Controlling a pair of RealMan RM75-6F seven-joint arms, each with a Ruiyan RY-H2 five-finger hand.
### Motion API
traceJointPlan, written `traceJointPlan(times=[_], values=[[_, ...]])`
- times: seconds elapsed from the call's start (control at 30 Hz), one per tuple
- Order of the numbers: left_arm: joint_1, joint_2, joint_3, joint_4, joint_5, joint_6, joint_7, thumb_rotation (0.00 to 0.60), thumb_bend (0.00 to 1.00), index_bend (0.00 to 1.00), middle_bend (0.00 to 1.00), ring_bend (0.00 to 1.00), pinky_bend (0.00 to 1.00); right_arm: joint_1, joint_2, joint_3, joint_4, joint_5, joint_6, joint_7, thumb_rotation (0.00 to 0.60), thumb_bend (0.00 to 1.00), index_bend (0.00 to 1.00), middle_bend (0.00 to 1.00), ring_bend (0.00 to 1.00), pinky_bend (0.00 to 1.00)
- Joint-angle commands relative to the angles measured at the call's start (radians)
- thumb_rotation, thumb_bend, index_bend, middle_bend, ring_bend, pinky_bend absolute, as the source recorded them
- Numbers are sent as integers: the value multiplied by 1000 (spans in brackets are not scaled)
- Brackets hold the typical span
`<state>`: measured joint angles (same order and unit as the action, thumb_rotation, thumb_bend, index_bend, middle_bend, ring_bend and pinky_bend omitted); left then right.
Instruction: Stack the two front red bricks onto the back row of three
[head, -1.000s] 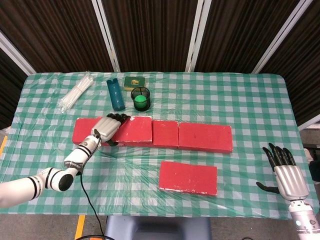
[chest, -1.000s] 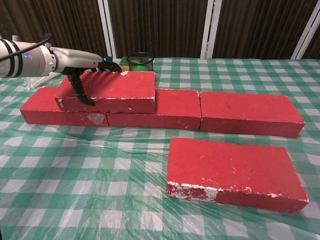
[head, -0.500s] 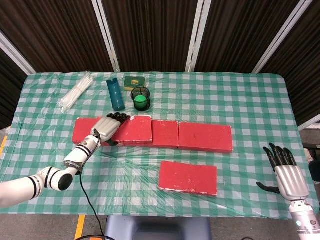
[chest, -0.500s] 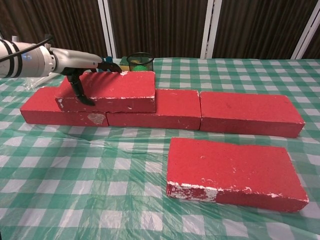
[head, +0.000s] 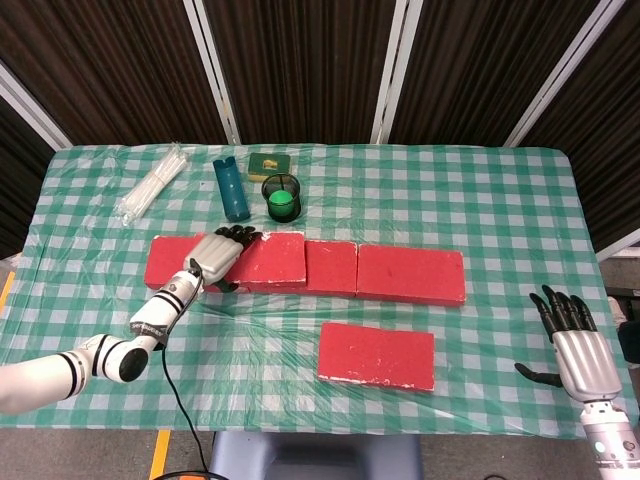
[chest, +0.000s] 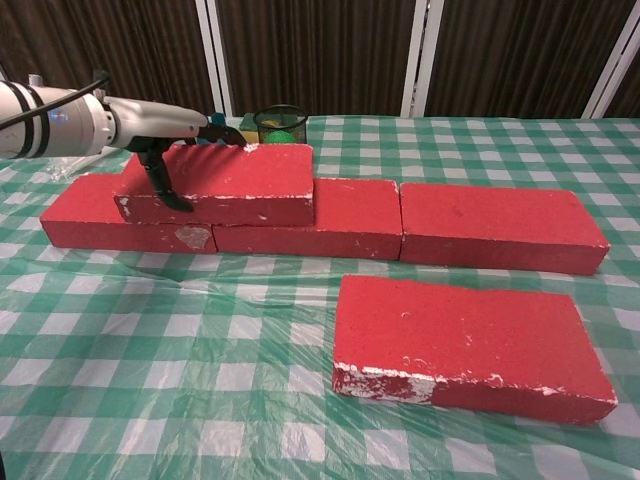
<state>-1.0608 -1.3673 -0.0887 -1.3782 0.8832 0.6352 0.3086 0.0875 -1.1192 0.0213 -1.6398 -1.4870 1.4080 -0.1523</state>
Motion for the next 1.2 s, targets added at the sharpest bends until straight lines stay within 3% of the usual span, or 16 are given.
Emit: traceJointPlan(times=[0.03, 0.6, 0.87, 1.2], values=[[-5, 0, 4, 3, -10, -7, 7, 600, 262, 0, 0, 0, 193, -1, -2, 1, 0, 2, 2, -4, 534, 86, 0, 0, 0, 0], [10, -3, -3, 6, 33, 13, -23, 600, 250, 0, 0, 0, 140, -6, -13, 9, 8, 6, 19, -10, 535, 86, 0, 0, 0, 0], [9, 2, 1, 1, 14, 8, -13, 600, 242, 0, 0, 0, 64, -10, -12, 9, 10, 0, 27, -7, 534, 86, 0, 0, 0, 0], [23, 34, -8, -58, 53, 39, -27, 600, 238, 0, 0, 0, 44, -12, -14, 9, 14, -6, 34, -4, 534, 86, 0, 0, 0, 0]])
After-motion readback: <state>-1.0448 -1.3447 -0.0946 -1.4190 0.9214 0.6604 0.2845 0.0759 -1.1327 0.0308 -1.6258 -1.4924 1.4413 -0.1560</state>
